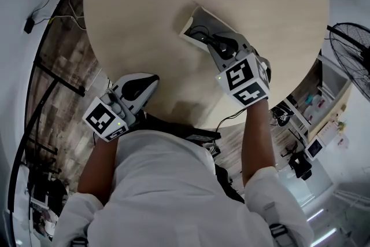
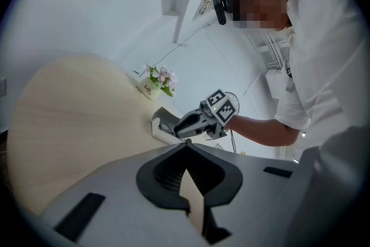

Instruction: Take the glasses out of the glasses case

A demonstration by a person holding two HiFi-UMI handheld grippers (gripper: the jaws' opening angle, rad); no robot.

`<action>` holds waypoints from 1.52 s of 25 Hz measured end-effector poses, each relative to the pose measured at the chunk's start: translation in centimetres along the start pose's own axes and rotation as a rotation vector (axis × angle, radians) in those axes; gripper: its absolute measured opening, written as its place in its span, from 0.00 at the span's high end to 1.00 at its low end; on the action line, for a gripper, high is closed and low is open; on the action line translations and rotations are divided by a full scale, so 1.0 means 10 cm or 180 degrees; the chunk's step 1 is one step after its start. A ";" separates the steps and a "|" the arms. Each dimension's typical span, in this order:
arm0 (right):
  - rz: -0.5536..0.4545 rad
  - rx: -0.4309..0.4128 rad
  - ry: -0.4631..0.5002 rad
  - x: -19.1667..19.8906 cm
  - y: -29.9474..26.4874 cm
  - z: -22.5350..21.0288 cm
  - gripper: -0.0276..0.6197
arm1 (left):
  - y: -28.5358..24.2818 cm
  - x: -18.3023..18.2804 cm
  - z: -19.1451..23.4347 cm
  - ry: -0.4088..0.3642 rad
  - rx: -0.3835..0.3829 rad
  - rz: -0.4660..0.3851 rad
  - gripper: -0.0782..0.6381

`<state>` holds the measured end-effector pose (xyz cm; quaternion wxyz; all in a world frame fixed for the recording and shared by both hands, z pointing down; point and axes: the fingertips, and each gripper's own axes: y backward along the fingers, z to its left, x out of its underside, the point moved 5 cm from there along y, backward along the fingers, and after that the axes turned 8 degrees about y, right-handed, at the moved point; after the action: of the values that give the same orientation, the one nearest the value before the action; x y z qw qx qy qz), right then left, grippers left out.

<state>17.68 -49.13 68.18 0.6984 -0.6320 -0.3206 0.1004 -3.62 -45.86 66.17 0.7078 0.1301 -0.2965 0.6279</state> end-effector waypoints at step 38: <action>-0.0642 0.1162 -0.0624 -0.57 1.51 0.38 0.91 | 0.68 -1.10 -0.62 -0.1037 0.0068 -0.0531 0.87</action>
<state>15.08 -46.37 52.08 0.7732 -0.4471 -0.4250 0.1473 -8.96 -50.11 53.55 0.6986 0.2618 -0.3887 0.5407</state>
